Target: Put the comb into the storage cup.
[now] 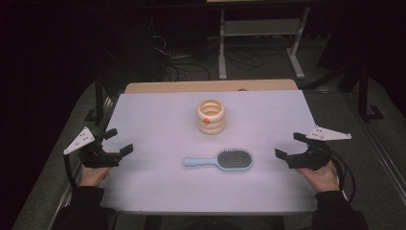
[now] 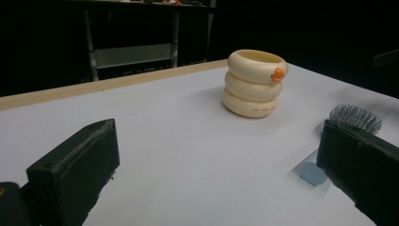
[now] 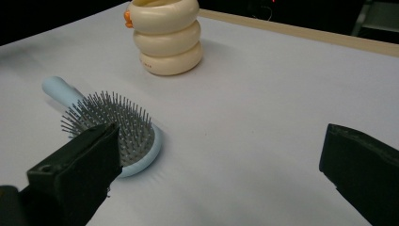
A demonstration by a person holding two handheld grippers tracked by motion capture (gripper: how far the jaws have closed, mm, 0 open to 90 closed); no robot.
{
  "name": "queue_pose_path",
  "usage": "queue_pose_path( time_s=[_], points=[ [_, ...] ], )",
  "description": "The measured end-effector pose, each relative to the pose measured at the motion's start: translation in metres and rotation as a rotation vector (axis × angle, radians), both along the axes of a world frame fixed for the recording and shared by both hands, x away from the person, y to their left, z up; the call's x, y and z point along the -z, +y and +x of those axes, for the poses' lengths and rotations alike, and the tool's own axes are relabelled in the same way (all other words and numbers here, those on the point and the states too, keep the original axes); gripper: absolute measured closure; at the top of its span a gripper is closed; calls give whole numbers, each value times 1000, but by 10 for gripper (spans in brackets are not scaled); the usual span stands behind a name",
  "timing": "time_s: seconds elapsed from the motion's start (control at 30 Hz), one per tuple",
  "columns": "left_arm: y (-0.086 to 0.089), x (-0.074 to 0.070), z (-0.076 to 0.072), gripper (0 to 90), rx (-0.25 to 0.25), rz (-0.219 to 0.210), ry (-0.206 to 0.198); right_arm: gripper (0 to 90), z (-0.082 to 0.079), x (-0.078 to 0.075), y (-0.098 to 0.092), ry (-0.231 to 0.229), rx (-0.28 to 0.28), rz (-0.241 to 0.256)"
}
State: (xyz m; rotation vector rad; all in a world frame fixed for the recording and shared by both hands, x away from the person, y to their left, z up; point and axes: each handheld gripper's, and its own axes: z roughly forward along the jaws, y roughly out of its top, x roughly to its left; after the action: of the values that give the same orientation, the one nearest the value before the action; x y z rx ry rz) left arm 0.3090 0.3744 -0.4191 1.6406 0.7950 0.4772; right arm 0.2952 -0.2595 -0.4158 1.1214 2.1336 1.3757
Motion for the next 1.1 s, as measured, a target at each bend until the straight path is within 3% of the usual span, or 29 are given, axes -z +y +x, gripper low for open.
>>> queue_pose_path(
  time_s=[0.13, 0.3, 0.67, 0.77, 0.93, 1.1],
  points=[
    [-4, 1, -1, 0, 15, 31, 3, 0, -2, 0, 1, 6, -2, 7],
    [-5, -1, -4, 0, 31, 24, -3, 0, -4, -1, 1, -2, -3, 16],
    [-10, -9, -4, 0, 38, 59, -14, 0, -6, -1, 0, -8, 21, -3],
    [-10, -12, -3, 0, 43, 75, -13, 0, -6, -1, 0, -8, 29, -4],
    [-12, -13, -4, 0, 57, 146, -14, 0, -5, -1, -1, -7, 29, 1],
    [-13, -15, -5, 0, 67, 155, -8, 0, -5, -1, 0, 0, 25, 2]
  ],
)
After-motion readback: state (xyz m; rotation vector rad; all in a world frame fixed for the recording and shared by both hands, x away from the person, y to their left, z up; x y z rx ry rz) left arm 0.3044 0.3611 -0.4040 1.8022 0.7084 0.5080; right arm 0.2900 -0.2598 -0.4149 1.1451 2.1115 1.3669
